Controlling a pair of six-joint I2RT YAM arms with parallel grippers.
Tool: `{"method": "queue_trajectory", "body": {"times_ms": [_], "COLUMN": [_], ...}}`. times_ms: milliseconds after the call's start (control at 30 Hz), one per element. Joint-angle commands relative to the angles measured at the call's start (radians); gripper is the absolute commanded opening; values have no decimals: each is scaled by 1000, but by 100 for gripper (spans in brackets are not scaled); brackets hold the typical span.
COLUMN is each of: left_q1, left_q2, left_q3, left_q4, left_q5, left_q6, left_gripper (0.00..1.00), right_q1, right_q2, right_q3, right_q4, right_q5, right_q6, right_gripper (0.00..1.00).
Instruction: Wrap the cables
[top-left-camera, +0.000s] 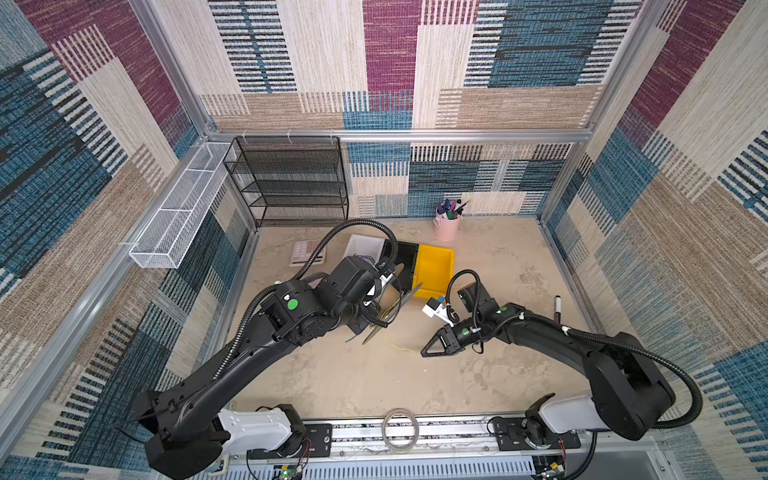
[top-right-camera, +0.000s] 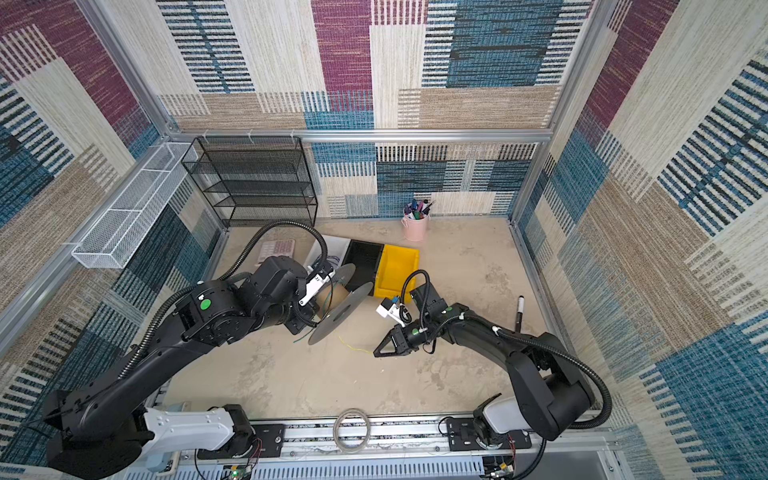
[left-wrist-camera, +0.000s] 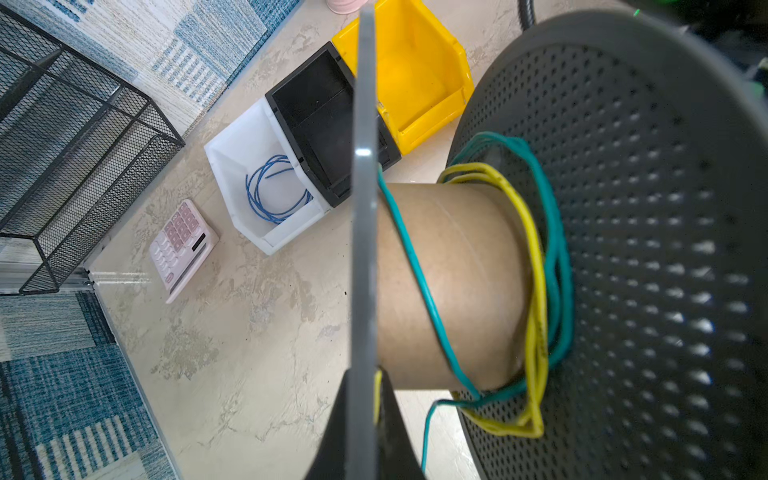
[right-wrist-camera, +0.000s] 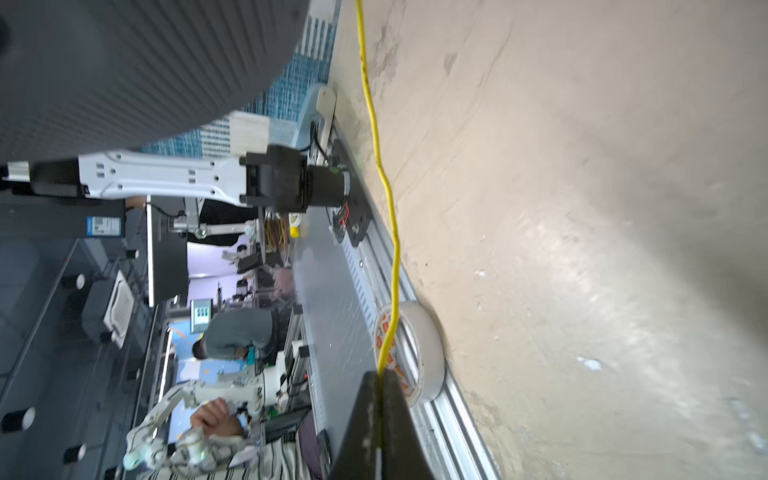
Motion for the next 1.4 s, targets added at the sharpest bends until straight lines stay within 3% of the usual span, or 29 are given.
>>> {"method": "queue_trajectory", "body": {"times_ms": [0, 233, 367, 567, 767, 900, 1200, 1367], "left_q1": [-1, -36, -46, -47, -28, 15, 99, 195], "left_q2": [-30, -26, 9, 115, 249, 247, 205, 143], "left_q3": [-16, -92, -97, -46, 85, 97, 68, -30], "left_q4": [31, 14, 12, 14, 9, 89, 356, 573], "left_q5": [47, 48, -52, -88, -138, -130, -19, 178], "left_q6": [-16, -24, -52, -137, -419, -599, -788, -867], "left_gripper": [0, 0, 0, 0, 0, 0, 0, 0], "right_q1": [-75, -154, -136, -23, 77, 142, 234, 296], "right_q2": [-21, 93, 165, 175, 77, -9, -195, -260], "right_q3": [73, 517, 763, 967, 938, 835, 504, 344], "right_q4": [-35, -179, -214, -263, -179, -128, 81, 136], "right_q5": [120, 316, 273, 250, 218, 243, 242, 255], "right_q6": [13, -45, -18, 21, 121, 171, 310, 325], "right_gripper": [0, 0, 0, 0, 0, 0, 0, 0]}}
